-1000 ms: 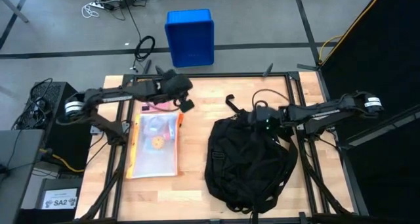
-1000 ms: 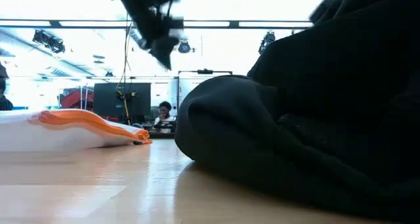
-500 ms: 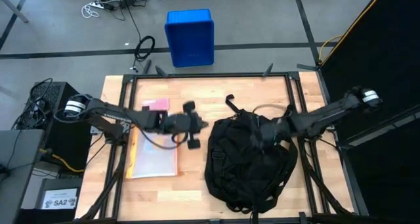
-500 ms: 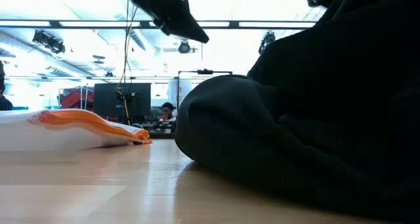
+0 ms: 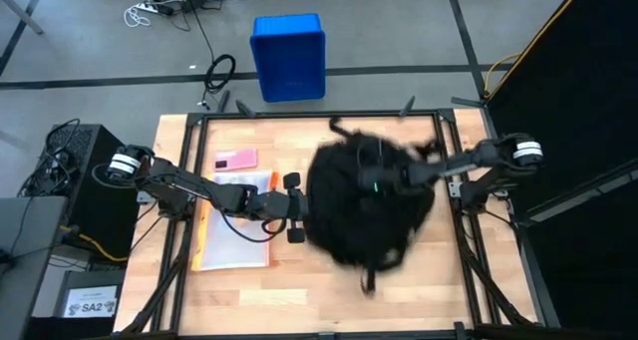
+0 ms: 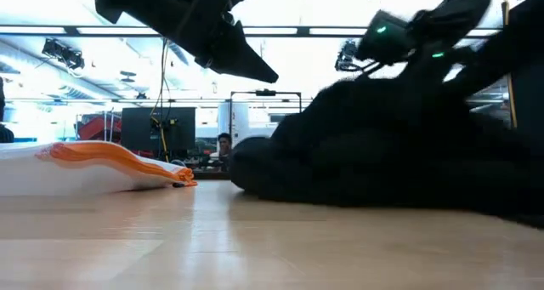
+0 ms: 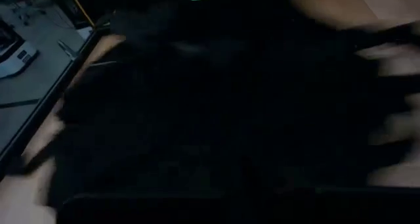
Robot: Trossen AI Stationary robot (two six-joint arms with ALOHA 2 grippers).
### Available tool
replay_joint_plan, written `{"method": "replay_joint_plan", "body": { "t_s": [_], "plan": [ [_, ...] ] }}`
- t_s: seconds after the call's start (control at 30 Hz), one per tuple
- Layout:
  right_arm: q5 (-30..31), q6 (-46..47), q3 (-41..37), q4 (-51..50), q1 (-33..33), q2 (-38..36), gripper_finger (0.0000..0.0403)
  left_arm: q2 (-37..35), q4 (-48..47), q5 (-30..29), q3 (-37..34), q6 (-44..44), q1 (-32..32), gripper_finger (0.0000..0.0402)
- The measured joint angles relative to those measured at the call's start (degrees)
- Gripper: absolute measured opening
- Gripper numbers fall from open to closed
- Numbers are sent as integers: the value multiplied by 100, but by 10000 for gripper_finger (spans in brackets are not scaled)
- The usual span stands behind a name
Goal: Unpack backpack
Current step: Move the backpack to the top of the table, then open the zip bag
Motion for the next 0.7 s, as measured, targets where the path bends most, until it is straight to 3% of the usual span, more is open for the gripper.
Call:
{"method": "replay_joint_plan", "body": {
  "t_s": [0.1,0.2,0.3,0.47,0.57,0.7],
  "plan": [
    [-743,-312,335,-33,-831,-257,22,-7,3,9,0,65,8,0],
    [-1730,-377,488,-404,-1142,-668,24,-28,1,7,7,90,1,0],
    [-2159,-516,509,-177,-961,-1276,24,-28,-93,9,7,95,-1,0],
    [-2172,-605,461,975,-102,-1776,24,-94,-210,-173,7,220,-17,0],
    [-2179,-1032,368,1866,488,-1660,24,-323,-1173,-332,208,192,-111,0],
    [-1816,-1450,305,2806,1129,-1073,23,-649,-3604,-497,853,-850,-381,0]
  ]
}}
